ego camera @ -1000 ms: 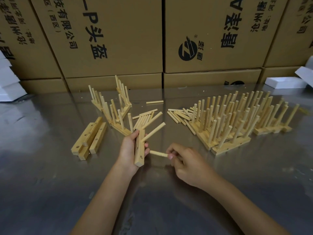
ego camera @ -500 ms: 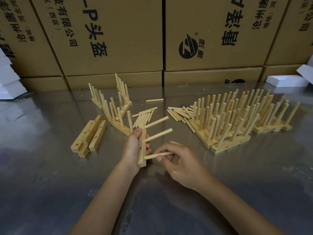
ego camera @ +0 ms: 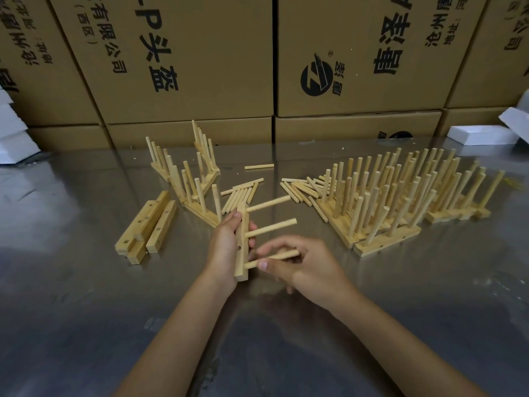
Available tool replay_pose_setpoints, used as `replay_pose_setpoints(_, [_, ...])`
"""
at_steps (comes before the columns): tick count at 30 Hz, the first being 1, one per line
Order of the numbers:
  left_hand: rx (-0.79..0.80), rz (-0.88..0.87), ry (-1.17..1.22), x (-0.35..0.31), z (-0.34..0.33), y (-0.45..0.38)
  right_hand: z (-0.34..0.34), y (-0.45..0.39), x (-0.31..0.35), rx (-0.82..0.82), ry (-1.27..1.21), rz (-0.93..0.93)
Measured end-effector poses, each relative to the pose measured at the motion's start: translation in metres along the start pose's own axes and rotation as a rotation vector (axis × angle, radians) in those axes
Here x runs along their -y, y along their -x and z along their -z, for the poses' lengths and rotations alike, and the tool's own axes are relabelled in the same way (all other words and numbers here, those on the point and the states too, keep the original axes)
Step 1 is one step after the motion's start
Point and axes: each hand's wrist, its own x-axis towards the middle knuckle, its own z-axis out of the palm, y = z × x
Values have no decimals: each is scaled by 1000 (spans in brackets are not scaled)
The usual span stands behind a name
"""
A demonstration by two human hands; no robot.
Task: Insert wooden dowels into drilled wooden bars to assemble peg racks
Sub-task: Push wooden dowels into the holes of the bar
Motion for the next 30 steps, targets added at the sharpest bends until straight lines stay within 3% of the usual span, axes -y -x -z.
replay_pose_setpoints(2, [-7, 33, 35, 1, -1, 1, -3, -1, 3, 13, -192, -123])
replay_pose_setpoints(7, [-75, 89, 121, -1, -5, 3, -29, 3, -10, -53, 84, -142])
replay_pose_setpoints(12, [-37, -24, 55, -4, -5, 3, -28, -1, -12, -189, 113, -146])
replay_pose_setpoints(16, [-261, -448, -565, -15, 13, -1, -12, -2, -17, -235, 210, -91])
replay_pose_setpoints(18, [-376, -666, -759, -24, 28, -4, -10, -1, -19, -203, 248, -67])
replay_pose_setpoints(21, [-604, -794, -976, -40, 54, -8, -16, 2, -20, -117, 390, -22])
replay_pose_setpoints(25, [-824, -647, -1225, -49, 83, -14, -29, -2, -18, -63, 578, 23])
replay_pose_setpoints(30, [-792, -461, -1332, -45, 95, -21, -42, -21, -21, -103, 766, 107])
